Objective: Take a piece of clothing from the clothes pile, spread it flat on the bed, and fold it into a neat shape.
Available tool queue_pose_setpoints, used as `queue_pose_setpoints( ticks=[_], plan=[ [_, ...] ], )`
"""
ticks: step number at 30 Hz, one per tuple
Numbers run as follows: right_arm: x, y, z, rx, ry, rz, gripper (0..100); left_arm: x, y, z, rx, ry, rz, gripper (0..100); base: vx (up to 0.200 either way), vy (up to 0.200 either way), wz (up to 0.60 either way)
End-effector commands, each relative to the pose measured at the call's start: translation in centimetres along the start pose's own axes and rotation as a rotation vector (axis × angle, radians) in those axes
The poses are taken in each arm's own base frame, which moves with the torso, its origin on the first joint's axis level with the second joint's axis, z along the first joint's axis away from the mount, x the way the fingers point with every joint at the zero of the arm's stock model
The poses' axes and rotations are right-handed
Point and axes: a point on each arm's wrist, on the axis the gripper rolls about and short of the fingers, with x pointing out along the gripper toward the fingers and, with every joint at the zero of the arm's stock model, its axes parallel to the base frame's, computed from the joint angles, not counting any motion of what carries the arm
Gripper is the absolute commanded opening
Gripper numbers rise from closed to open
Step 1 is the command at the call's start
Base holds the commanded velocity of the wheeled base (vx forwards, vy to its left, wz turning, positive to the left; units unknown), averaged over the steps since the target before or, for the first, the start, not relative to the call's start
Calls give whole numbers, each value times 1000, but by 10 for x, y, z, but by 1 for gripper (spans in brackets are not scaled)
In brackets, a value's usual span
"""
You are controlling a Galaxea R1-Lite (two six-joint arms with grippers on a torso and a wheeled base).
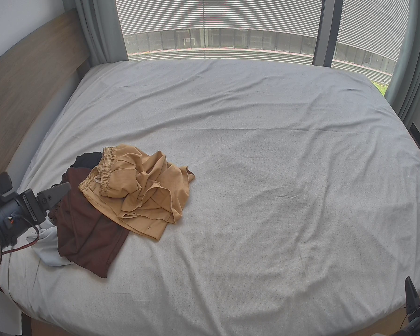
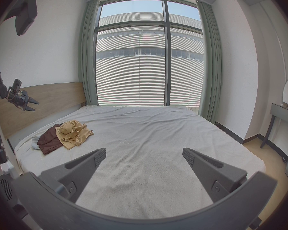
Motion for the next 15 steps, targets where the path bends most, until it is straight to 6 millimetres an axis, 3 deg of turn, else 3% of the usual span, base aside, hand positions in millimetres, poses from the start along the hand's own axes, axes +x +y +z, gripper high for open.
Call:
queue_pose_setpoints(
  ticks=[1, 15],
  plan=[
    [0, 0, -5, -1, -1, 2, 100, 27, 16, 1, -31, 50, 24, 100, 0, 0, 0],
    [0, 0, -5, 1, -1, -1, 100, 72, 28, 18, -50, 66, 26, 100, 0, 0, 0]
  ],
)
